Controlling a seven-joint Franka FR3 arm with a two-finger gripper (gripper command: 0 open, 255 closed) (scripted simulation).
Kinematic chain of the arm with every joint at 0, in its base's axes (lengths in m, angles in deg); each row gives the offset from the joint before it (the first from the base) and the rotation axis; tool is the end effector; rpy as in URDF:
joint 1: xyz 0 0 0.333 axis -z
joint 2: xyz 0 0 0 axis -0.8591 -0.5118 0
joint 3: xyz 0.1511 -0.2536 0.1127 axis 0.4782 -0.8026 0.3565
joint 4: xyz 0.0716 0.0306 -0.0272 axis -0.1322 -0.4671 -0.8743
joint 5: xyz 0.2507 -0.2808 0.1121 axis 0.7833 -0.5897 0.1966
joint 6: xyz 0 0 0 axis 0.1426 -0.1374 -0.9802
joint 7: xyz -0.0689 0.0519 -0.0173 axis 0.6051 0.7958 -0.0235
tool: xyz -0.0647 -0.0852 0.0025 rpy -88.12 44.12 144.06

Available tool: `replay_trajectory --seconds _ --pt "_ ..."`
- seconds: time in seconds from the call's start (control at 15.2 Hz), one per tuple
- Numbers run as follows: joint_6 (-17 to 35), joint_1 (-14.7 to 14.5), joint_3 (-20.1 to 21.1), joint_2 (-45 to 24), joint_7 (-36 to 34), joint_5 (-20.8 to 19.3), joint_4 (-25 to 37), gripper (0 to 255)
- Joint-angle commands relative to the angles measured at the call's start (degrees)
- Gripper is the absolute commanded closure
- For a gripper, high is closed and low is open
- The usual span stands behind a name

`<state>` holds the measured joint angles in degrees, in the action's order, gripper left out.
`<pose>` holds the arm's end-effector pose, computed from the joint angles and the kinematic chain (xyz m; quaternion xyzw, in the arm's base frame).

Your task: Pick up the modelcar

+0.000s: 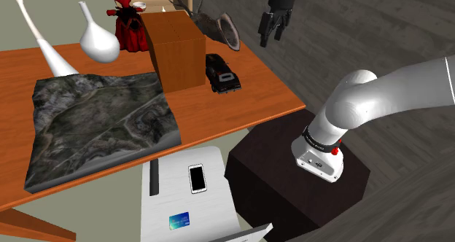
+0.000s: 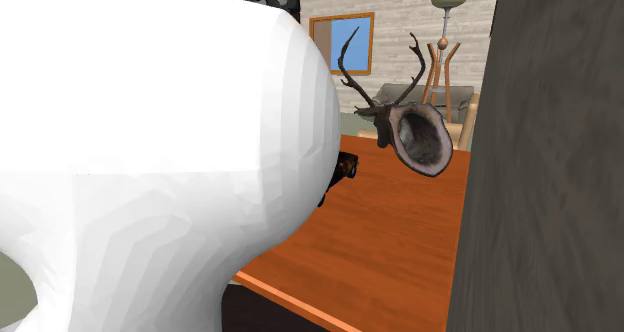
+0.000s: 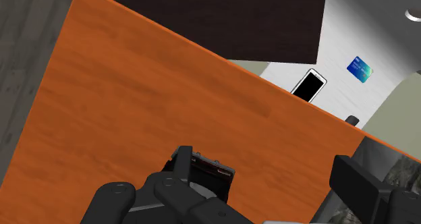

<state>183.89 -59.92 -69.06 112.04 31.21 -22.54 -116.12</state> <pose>0.3188 0.0110 0.5477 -0.9994 0.0082 0.0238 0.0238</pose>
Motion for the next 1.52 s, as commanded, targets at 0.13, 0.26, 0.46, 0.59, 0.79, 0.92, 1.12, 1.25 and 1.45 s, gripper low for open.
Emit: replay_trajectory --seconds 0.13,0.26,0.46,0.59,0.79,0.92,1.12,1.25,1.45 --pt "3.55 0.66 -3.86 -2.84 2.37 2.12 -0.18 0" --pt "6.88 1.01 -7.72 -6.09 5.05 4.70 -0.08 0" --pt "11.23 0.91 -13.54 -11.73 9.78 9.58 0.67 0" --pt "13.51 0.48 -17.40 -16.01 13.51 13.69 1.61 0" --pt "15.58 -0.64 -23.12 -23.25 20.02 21.28 3.78 0" --pt "15.72 -1.38 -26.67 -28.74 24.93 27.36 5.79 0" --pt "13.59 -1.78 -31.03 -38.06 32.65 37.70 9.64 0" --pt "10.62 -1.04 -32.79 -44.89 37.48 44.93 12.69 0" --pt "4.81 1.88 -33.21 -55.36 43.23 55.23 17.73 0"
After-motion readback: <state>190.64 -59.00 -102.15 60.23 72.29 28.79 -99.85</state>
